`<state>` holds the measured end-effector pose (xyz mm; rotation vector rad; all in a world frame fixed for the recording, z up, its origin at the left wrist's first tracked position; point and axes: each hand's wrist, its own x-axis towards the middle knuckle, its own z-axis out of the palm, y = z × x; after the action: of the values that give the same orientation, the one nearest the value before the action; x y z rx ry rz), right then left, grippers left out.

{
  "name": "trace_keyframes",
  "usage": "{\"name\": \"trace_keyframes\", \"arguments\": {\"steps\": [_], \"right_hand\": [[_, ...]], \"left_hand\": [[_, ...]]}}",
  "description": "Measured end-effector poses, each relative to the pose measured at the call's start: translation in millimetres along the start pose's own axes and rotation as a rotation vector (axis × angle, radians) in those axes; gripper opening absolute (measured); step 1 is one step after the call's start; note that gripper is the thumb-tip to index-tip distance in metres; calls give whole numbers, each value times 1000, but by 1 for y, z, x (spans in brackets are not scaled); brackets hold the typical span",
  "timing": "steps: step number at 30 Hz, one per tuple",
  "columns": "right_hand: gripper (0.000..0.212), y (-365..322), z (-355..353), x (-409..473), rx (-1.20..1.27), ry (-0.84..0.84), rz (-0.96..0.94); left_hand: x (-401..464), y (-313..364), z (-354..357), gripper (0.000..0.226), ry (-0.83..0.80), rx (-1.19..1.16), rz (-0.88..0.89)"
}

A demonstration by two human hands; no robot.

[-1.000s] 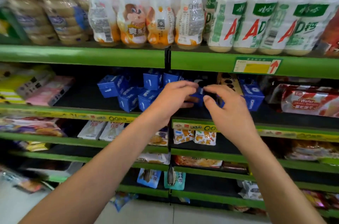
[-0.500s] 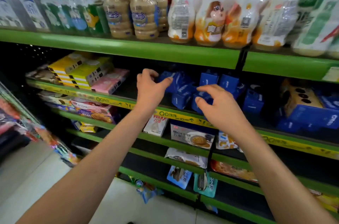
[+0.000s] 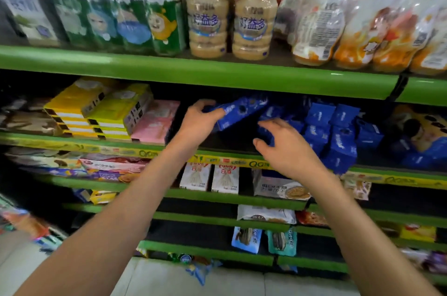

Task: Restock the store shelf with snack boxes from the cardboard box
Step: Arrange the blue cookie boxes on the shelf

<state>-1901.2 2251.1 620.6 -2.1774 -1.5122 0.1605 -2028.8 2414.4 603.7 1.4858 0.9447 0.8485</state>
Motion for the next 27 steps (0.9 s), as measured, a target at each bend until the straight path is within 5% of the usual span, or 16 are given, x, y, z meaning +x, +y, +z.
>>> {"name": "trace_keyframes", "arguments": {"steps": [5,13,27], "right_hand": [[42,-29,20,0,49,75,59],[62,-40,43,22,68,8,119],[78,8,42,48,11,-1,248]], "left_hand": [[16,-10,-52,69,-150,297,-23],[36,-2,-65,47,-404,1025,172],[46,7,-73,87,-491,1217,123]]}}
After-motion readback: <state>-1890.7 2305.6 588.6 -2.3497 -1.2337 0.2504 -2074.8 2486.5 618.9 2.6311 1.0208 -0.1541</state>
